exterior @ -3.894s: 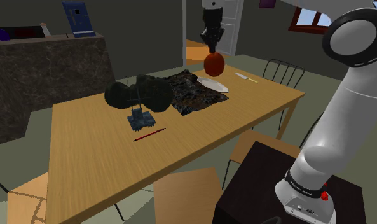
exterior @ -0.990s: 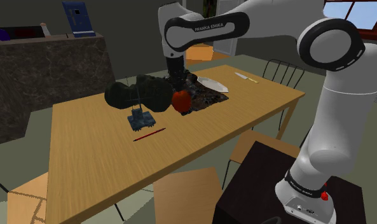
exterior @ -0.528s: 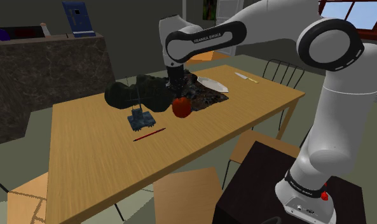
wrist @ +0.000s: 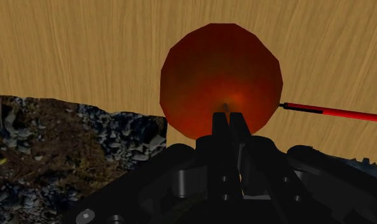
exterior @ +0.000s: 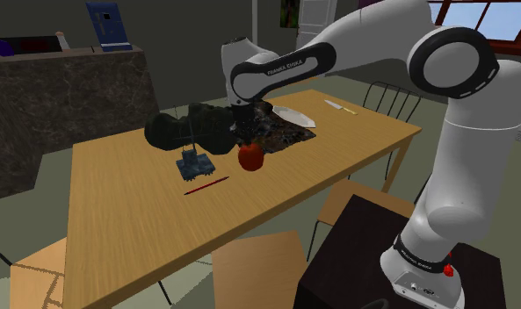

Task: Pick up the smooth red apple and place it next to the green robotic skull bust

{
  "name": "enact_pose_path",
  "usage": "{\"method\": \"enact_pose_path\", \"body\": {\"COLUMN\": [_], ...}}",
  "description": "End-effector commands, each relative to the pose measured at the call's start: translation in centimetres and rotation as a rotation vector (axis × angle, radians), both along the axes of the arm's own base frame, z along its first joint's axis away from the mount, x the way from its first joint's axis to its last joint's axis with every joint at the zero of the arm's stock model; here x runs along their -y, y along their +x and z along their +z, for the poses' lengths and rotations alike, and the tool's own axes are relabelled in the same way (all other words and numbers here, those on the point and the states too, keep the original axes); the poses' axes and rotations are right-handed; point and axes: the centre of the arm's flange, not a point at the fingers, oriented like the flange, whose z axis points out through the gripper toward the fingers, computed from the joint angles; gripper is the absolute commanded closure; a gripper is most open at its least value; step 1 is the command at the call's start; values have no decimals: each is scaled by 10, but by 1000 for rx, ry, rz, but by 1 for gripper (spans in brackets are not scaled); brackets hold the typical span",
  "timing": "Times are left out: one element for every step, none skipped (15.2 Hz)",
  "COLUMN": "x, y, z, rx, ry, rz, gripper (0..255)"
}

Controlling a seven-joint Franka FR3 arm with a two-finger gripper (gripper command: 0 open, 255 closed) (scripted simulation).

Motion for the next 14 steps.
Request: {"method": "enact_pose_path", "body": {"x": [0,0,0,0,0,0,0,0,0,0,0,0,0,0], "y": [0,0,0,0,0,0,0,0,0,0,0,0,0,0], "z": [-11,-16,-22,-27,-32,-37,-37,-37,-37,-37,-37,-37,-37,-37], "rx": [1,1,1,1,1,1,1,1,1,1,1,1,1,1], "ry": [0,0,0,0,0,0,0,0,0,0,0,0,0,0], "rz": [0,0,0,0,0,0,0,0,0,0,0,0,0,0], "gripper": [255,255,255,255,255,255,255,255,255,255,255,255,255,255]}}
